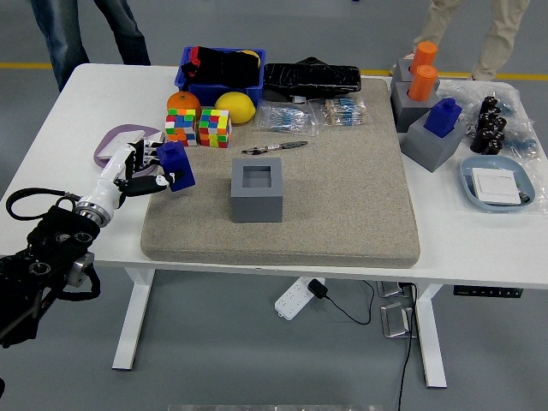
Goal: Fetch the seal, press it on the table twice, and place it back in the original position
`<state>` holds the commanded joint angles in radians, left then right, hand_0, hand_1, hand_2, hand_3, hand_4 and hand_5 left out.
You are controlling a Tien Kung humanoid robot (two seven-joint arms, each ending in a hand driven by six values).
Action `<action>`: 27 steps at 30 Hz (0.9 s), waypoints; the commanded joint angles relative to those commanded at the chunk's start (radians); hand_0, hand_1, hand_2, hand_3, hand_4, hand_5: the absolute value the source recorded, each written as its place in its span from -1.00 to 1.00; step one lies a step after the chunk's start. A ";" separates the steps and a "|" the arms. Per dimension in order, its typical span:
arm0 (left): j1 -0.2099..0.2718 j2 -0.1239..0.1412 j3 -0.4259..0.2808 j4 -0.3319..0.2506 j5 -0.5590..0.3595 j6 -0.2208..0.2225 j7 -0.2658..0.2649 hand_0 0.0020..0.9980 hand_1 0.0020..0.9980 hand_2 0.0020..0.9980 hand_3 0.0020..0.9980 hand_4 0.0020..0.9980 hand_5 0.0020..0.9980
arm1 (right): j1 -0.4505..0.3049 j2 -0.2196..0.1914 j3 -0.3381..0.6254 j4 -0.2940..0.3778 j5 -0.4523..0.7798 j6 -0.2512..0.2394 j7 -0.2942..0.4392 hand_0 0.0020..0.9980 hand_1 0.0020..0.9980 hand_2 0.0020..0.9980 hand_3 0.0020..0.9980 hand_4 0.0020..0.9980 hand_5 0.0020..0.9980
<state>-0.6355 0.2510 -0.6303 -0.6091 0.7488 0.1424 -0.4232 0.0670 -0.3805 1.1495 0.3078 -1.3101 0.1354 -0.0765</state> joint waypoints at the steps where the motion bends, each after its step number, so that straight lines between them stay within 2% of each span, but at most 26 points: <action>1: 0.003 -0.003 0.002 0.002 -0.001 0.002 -0.002 0.64 0.13 0.06 0.18 0.46 -1.00 | 0.000 0.000 -0.001 0.000 0.000 0.000 0.000 0.56 0.38 0.37 0.38 0.67 0.16; 12: 0.031 -0.035 0.045 0.042 -0.038 0.033 -0.032 0.64 0.13 0.05 0.18 0.45 -1.00 | -0.001 0.001 -0.010 0.001 0.002 0.000 0.001 0.56 0.38 0.37 0.38 0.67 0.15; 27: 0.033 -0.048 0.087 0.076 -0.068 0.048 -0.057 0.63 0.12 0.05 0.18 0.45 -1.00 | 0.001 0.003 -0.005 0.001 0.001 0.000 0.002 0.56 0.38 0.37 0.38 0.67 0.15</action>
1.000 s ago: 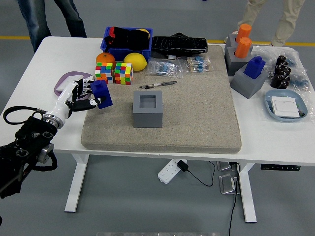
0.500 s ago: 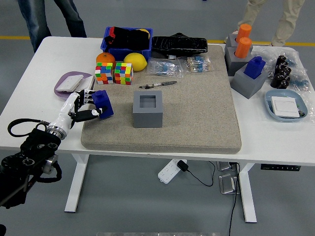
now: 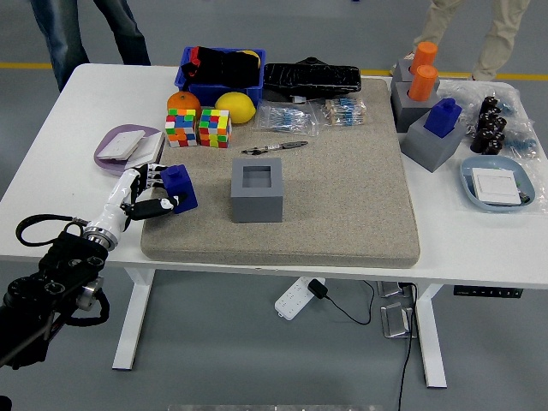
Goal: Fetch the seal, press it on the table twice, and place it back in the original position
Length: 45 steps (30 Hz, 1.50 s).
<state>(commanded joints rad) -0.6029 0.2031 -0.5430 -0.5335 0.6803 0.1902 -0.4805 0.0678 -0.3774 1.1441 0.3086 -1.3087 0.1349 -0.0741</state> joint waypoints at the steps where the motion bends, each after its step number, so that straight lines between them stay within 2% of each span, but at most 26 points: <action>1: 0.001 0.000 0.002 0.001 -0.004 0.000 -0.001 0.63 0.12 0.05 0.18 0.45 -1.00 | 0.000 0.000 0.000 0.001 0.000 0.000 0.000 0.56 0.38 0.37 0.38 0.67 0.15; 14: 0.004 -0.004 0.030 0.009 -0.022 0.000 -0.006 0.63 0.12 0.04 0.18 0.45 -1.00 | 0.000 0.001 0.002 0.001 0.000 0.000 0.000 0.56 0.38 0.37 0.38 0.67 0.15; 23: -0.007 0.012 -0.005 -0.020 0.003 0.000 -0.011 0.62 0.12 0.04 0.17 0.44 -1.00 | 0.001 0.000 0.007 0.001 0.000 -0.001 0.001 0.56 0.38 0.37 0.38 0.67 0.15; 34: -0.057 0.051 -0.080 -0.148 0.075 -0.032 0.018 0.61 0.12 0.04 0.17 0.44 -1.00 | 0.002 -0.004 0.008 0.000 -0.001 0.000 0.000 0.56 0.38 0.37 0.38 0.67 0.15; 45: -0.127 0.051 -0.028 -0.223 0.068 -0.059 0.047 0.62 0.12 0.04 0.17 0.44 -1.00 | 0.004 -0.005 0.010 0.000 0.000 0.000 0.000 0.56 0.37 0.37 0.38 0.68 0.15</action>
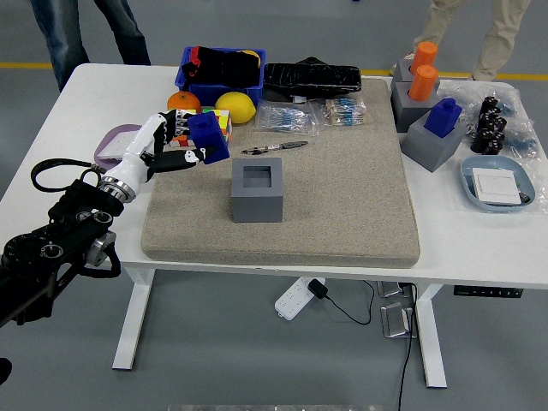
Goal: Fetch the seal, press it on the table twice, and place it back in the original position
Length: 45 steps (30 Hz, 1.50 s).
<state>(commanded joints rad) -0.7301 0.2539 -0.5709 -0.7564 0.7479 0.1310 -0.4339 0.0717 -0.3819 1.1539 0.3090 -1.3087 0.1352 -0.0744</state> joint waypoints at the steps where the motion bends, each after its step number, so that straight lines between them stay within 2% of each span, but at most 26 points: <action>1: -0.008 -0.003 0.011 -0.001 -0.002 -0.001 0.001 0.62 0.12 0.04 0.17 0.44 -1.00 | 0.000 0.000 0.000 0.000 0.000 0.000 0.000 0.56 0.37 0.37 0.38 0.68 0.15; 9: -0.052 -0.026 0.088 -0.009 -0.015 -0.018 0.019 0.61 0.12 0.04 0.17 0.44 -1.00 | 0.001 0.000 -0.003 -0.001 0.002 0.001 -0.001 0.56 0.37 0.37 0.38 0.68 0.15; 19: -0.077 -0.044 0.159 -0.006 -0.031 -0.035 0.040 0.61 0.12 0.04 0.17 0.44 -1.00 | 0.002 -0.001 -0.008 0.000 0.004 0.001 -0.001 0.56 0.37 0.37 0.38 0.68 0.15; 36: -0.098 -0.061 0.219 0.041 -0.073 -0.039 0.040 0.61 0.12 0.04 0.17 0.43 -1.00 | 0.005 -0.006 -0.023 0.001 0.010 0.001 -0.001 0.56 0.37 0.37 0.38 0.68 0.15; 45: -0.100 -0.077 0.228 0.061 -0.092 -0.033 0.033 0.61 0.12 0.05 0.17 0.45 -1.00 | 0.005 -0.007 -0.027 0.002 0.011 0.001 0.000 0.56 0.37 0.37 0.38 0.68 0.14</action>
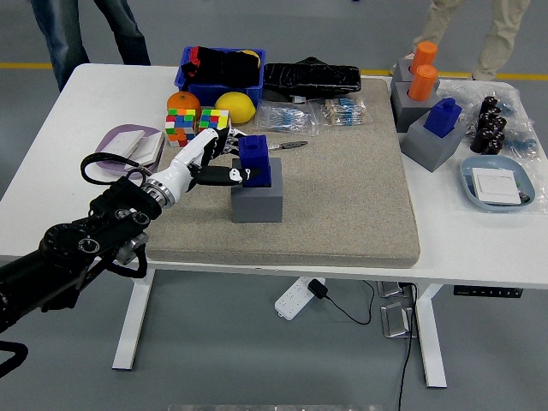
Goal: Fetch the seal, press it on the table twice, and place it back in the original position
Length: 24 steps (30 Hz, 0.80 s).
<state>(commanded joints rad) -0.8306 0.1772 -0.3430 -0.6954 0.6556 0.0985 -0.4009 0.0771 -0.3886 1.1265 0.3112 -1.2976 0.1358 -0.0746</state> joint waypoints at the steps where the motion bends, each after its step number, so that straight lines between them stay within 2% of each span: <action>1: -0.001 -0.001 0.003 0.001 -0.001 0.000 0.000 0.61 0.12 0.05 0.17 0.45 -1.00 | 0.000 0.000 0.000 0.001 0.000 0.000 0.000 0.56 0.37 0.37 0.38 0.68 0.14; 24: -0.022 -0.007 0.063 0.018 -0.014 -0.012 -0.005 0.62 0.12 0.05 0.17 0.45 -1.00 | 0.002 0.000 0.002 0.001 0.001 -0.001 0.001 0.56 0.37 0.37 0.38 0.68 0.14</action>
<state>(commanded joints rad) -0.8530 0.1702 -0.2798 -0.6771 0.6416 0.0869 -0.4057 0.0796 -0.3884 1.1282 0.3122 -1.2965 0.1345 -0.0735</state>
